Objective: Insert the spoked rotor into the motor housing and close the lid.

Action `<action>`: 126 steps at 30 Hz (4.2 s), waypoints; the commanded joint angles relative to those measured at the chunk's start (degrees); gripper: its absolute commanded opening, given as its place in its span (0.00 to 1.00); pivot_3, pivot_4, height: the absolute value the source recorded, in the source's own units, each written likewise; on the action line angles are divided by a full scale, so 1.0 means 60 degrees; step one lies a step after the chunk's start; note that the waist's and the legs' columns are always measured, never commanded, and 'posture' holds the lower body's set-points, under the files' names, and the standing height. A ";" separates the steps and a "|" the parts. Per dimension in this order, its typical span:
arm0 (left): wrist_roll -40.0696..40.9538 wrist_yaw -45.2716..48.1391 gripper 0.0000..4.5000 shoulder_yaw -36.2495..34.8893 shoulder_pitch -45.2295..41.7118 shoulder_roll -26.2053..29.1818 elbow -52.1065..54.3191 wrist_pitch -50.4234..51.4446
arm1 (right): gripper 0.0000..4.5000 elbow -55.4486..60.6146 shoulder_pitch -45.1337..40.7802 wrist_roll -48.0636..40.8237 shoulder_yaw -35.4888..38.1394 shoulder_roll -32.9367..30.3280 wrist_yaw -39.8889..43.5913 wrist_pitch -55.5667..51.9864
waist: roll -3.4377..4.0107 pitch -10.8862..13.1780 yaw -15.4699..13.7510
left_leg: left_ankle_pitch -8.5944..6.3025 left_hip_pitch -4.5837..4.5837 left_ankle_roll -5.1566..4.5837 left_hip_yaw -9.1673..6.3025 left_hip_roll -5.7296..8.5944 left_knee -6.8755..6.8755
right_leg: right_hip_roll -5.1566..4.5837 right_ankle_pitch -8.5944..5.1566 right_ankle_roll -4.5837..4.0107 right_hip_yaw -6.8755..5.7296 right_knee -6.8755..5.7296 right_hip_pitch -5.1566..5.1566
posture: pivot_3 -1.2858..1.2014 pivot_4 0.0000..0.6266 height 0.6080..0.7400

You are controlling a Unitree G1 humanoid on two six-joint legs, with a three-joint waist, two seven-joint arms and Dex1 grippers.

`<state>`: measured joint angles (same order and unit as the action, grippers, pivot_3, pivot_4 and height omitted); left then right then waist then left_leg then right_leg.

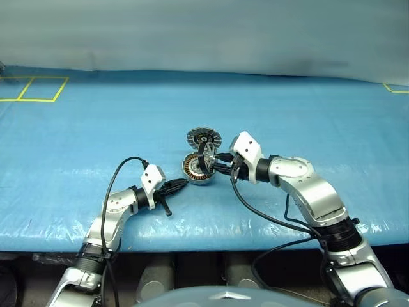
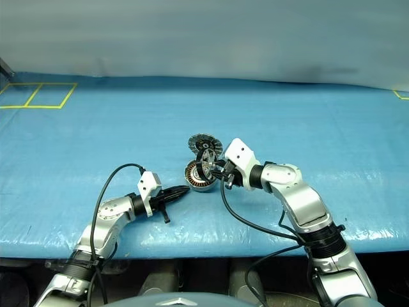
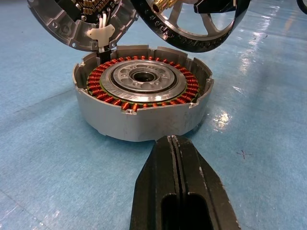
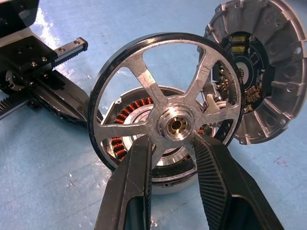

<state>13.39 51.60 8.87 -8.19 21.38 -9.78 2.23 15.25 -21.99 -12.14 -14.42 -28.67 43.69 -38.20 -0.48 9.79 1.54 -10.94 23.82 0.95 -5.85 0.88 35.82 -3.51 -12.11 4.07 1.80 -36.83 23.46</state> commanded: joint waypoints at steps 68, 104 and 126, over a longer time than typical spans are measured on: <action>0.1195 -0.0385 0.00 -0.0918 0.0111 -0.0237 0.1175 0.0977 | 0.01 -0.1174 0.0070 -0.0252 0.0484 0.2065 -0.1217 0.0953 | 0.0007 -0.0003 0.0082 | 0.0001 -0.0014 0.0001 -0.0004 -0.0001 0.0000 | 0.0002 0.0001 -0.0002 -0.0001 -0.0008 -0.0011 | 0.52 0.24 1.00; 0.1104 -0.0470 0.00 -0.1256 0.0009 -0.0264 0.1181 0.0789 | 0.01 -0.6875 -0.3214 -0.0344 0.3005 0.3300 -0.3291 0.1896 | 0.0010 0.0001 0.0206 | 0.0004 -0.0019 -0.0002 0.0005 -0.0006 -0.0038 | 0.0012 0.0005 -0.0007 0.0008 -0.0005 0.0002 | 0.52 0.24 1.00; 0.1574 -0.0659 0.00 -0.1530 0.0655 -0.0143 0.1802 0.1326 | 0.01 -0.5929 -0.3287 -0.2112 0.2564 0.3237 0.0868 0.0499 | 0.0015 0.0004 0.0303 | 0.0004 -0.0022 -0.0001 -0.0002 -0.0007 -0.0059 | 0.0017 0.0026 -0.0007 0.0007 -0.0010 0.0010 | 0.52 0.24 1.00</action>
<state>21.49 47.56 0.68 -4.40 20.29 -1.61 9.91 -23.92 -42.22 -23.28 1.73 -9.08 46.81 -34.42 -0.39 9.81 3.36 -10.92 23.69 0.95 -5.86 0.84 35.46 -3.41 -11.95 4.03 1.84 -36.89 23.52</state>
